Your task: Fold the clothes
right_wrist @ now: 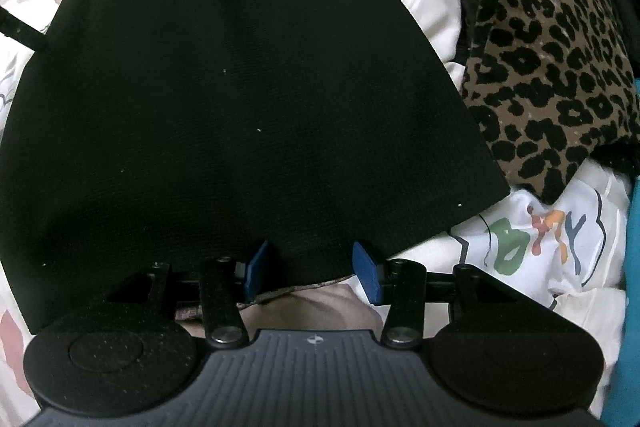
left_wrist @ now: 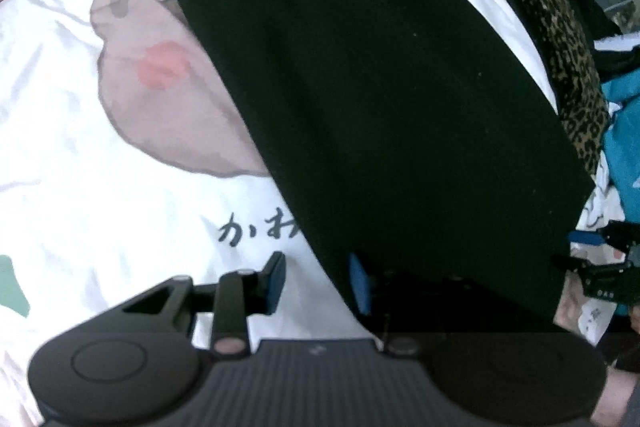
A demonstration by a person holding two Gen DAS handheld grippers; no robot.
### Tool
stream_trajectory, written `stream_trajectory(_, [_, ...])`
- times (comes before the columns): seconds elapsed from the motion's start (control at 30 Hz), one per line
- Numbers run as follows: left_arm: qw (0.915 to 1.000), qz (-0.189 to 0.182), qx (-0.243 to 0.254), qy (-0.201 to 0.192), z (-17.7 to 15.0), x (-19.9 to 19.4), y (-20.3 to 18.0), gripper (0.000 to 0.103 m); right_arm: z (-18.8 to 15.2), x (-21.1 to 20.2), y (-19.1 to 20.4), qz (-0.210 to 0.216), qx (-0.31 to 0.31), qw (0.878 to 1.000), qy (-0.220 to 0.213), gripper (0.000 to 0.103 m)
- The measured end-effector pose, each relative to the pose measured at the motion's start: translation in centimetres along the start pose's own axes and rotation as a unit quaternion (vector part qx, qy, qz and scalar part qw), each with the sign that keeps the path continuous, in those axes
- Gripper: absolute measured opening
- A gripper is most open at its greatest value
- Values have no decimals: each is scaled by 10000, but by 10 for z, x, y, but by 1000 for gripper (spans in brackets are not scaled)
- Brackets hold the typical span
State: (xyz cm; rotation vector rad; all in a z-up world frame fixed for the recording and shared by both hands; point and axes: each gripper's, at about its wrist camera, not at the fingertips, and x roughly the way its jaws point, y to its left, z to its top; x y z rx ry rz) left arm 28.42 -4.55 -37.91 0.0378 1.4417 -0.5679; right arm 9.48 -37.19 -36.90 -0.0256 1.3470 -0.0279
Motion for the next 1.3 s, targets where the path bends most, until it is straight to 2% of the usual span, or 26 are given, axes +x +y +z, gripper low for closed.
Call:
stream_trajectory(0.2, [9997,-93,-238,42,8,-3,3,37,4,-11,2,-31,90,10000,6,53])
stream_trajectory(0.3, [9991,-207,-342,-107,14,-8,1,37,4,-21,7,-47,41,9998,-184,53])
stream_trajectory(0.4, [9990,-269,-325,-119,15,-9,-4,37,3,-35,6,108,157,9990,-409,53])
stream_trajectory(0.5, [9994,-276,-206,-30,10,-6,-8,37,27,-50,-8,335,245,9966,-717,53])
stream_trajectory(0.67, [9998,-75,165,90,5,-4,-12,37,33,-67,10,670,55,9907,-1183,53])
stream_trajectory(0.8, [9993,214,317,18,-6,-13,-13,36,45,-75,30,861,-349,9872,-1294,53])
stream_trajectory(0.87, [9990,31,441,9,-12,-19,-18,36,53,-78,34,1071,-438,9853,-1259,53])
stream_trajectory(0.97, [9986,-116,511,-54,-17,-24,-22,37,62,-80,47,1109,-579,9848,-1209,53])
stream_trajectory(1.2, [9990,-421,-148,-34,-42,-5,-9,34,69,-63,115,1607,-1460,9706,-1036,53])
stream_trajectory(1.3, [9972,-612,-436,-55,-43,0,-3,34,68,-52,143,1766,-1572,9663,-1022,53])
